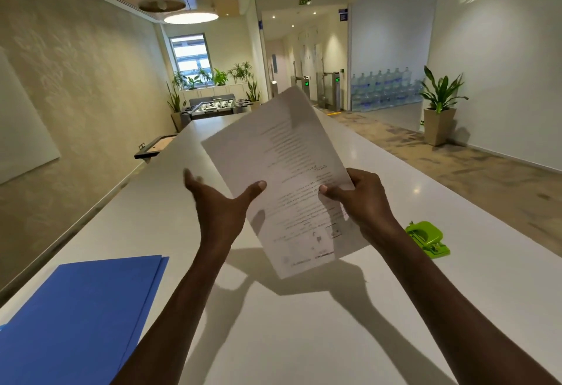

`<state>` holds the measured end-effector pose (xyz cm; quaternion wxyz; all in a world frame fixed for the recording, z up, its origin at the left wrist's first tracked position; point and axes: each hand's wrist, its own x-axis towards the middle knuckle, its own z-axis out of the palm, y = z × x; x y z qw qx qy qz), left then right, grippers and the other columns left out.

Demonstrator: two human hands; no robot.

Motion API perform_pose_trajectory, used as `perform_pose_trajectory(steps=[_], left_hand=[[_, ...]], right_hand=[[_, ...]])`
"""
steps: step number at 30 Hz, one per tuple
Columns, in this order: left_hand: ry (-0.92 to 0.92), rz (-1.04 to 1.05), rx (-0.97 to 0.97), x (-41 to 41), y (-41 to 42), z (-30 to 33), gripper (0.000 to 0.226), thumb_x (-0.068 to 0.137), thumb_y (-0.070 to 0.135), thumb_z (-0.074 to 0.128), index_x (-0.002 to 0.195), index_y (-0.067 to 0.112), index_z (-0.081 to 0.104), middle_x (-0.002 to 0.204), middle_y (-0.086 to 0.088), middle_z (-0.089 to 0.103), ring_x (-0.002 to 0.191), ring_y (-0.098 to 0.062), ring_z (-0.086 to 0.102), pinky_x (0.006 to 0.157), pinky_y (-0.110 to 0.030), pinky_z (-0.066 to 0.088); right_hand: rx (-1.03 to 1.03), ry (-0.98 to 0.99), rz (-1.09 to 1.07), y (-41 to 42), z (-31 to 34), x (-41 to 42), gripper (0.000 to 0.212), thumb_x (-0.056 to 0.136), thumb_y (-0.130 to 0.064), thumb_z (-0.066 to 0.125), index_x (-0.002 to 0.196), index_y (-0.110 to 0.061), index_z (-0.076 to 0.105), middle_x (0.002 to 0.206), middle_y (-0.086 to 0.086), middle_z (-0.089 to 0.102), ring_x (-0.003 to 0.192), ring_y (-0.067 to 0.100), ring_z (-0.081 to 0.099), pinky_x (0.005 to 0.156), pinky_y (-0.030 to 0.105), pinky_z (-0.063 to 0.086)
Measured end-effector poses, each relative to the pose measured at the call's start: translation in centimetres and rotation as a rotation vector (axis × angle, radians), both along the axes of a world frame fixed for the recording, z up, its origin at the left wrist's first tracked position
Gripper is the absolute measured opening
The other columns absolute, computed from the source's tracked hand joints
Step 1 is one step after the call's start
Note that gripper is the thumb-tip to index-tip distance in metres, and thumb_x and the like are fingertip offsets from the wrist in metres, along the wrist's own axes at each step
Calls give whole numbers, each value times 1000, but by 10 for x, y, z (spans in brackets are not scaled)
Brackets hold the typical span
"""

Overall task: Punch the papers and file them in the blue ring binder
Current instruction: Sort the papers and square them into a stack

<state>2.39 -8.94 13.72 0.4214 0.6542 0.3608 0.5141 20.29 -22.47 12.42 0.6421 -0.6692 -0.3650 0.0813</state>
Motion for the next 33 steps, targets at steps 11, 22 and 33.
perform_pose_trajectory(steps=[11, 22, 33], left_hand=[[-47, -316, -44, 11, 1, -24, 23, 83, 26, 75, 103, 26, 64, 99, 0, 74, 86, -20, 72, 74, -37, 59], [79, -272, -206, 15, -16, -101, 22, 84, 25, 74, 105, 23, 68, 100, 3, 74, 92, -18, 71, 76, -34, 58], [175, -249, -213, 37, -23, -104, 24, 89, 29, 69, 113, 23, 67, 106, 5, 73, 96, -18, 69, 84, -40, 56]], right_hand=[[192, 308, 155, -2, -34, -5, 23, 82, -13, 73, 106, -14, 72, 95, -3, 77, 81, 12, 74, 62, 18, 56], [-38, 263, 132, -11, -115, 3, 23, 80, -15, 76, 102, -18, 72, 97, -4, 76, 86, 11, 73, 70, 22, 58], [-128, 178, 118, -23, -118, 26, 22, 81, -14, 74, 99, -27, 71, 94, -12, 74, 86, 5, 71, 72, 24, 54]])
